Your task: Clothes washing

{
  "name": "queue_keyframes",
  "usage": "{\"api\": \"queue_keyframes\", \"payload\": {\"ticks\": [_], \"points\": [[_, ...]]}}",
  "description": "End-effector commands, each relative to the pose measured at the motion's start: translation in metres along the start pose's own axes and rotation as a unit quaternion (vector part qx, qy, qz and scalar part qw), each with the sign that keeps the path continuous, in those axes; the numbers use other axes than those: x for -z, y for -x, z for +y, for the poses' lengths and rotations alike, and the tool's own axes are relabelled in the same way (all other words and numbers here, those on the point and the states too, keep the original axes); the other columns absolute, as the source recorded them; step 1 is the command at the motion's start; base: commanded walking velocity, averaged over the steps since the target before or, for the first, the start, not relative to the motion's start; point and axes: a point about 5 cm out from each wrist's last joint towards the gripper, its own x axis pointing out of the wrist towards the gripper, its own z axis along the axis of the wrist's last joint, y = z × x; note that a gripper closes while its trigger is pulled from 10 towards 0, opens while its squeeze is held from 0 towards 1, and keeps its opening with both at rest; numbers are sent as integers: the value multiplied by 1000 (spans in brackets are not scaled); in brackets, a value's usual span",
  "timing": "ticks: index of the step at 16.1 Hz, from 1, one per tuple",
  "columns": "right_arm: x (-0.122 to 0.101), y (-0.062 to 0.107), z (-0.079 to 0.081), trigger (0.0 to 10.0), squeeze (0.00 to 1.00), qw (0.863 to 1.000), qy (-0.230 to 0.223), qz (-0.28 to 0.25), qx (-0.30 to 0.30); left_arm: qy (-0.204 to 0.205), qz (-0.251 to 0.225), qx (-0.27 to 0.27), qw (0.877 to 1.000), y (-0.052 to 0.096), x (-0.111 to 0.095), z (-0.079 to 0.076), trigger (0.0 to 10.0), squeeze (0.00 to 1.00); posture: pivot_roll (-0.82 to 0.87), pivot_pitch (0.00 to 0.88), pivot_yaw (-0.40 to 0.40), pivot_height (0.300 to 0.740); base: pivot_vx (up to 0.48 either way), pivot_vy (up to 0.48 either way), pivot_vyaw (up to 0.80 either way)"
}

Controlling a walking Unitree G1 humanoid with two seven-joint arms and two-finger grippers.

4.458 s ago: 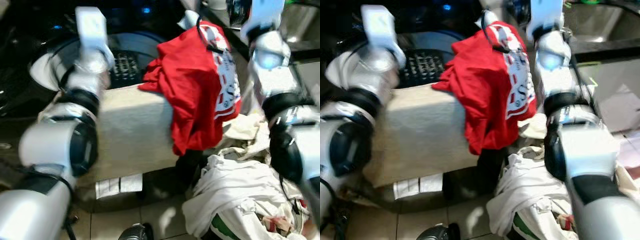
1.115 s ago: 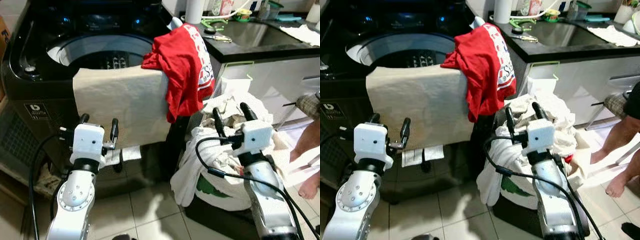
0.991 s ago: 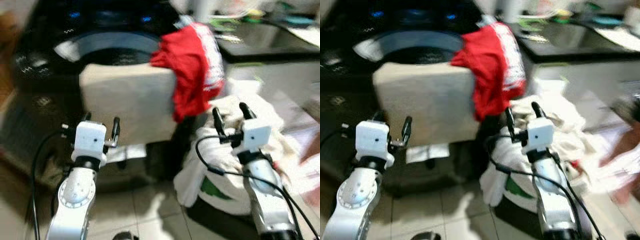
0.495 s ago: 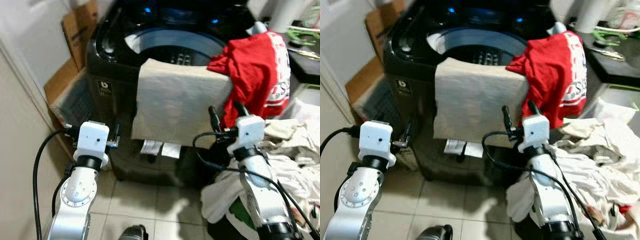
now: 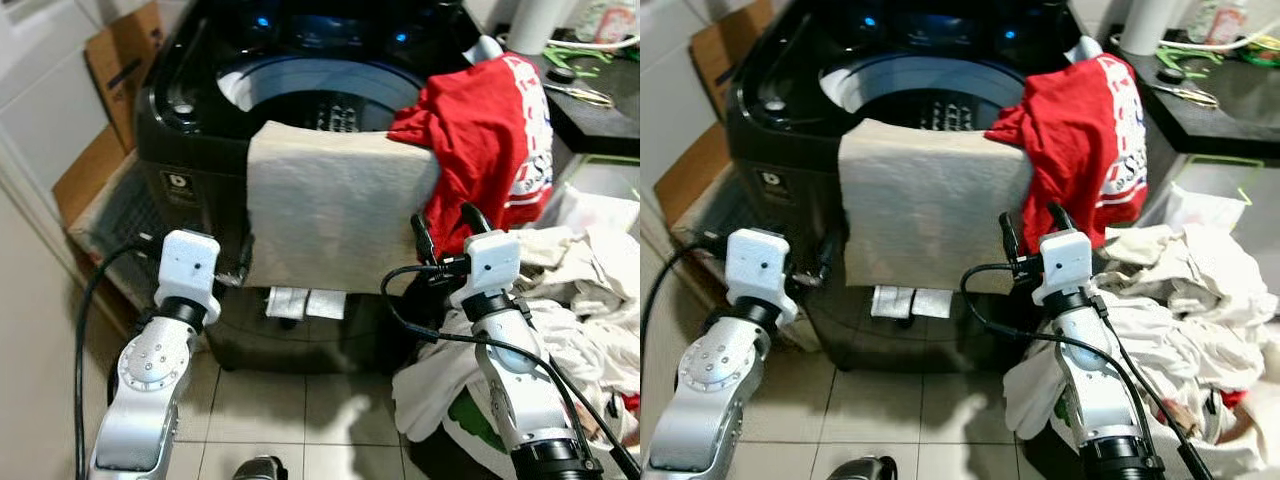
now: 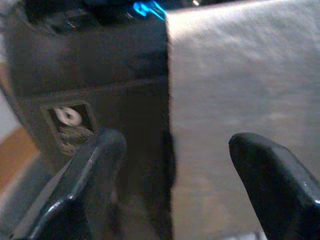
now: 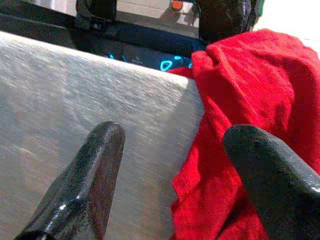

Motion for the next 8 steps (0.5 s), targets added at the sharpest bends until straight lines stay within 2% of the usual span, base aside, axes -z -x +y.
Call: {"api": "queue_keyframes", "payload": {"ticks": [1,5,6,8], "points": [[-2,-4,-1,10000,0,1000,-4,-6,-5,12,2,31,999,-2,-1,-9,10000,0,87,0,-44,740,0,0,0],[-3,-10,2,10000,0,1000,-9,-8,-6,51,-11,102,993,-4,-13,-31,10000,0,88,0,-46,740,0,0,0],[-2,-10,4,10000,0,1000,-11,-6,-10,39,-13,131,991,-3,-16,-38,10000,0,89,0,-45,740,0,0,0],[-2,-11,4,10000,0,1000,-13,-5,-12,30,-8,136,990,-6,-14,-39,10000,0,89,0,-45,740,0,0,0]]}}
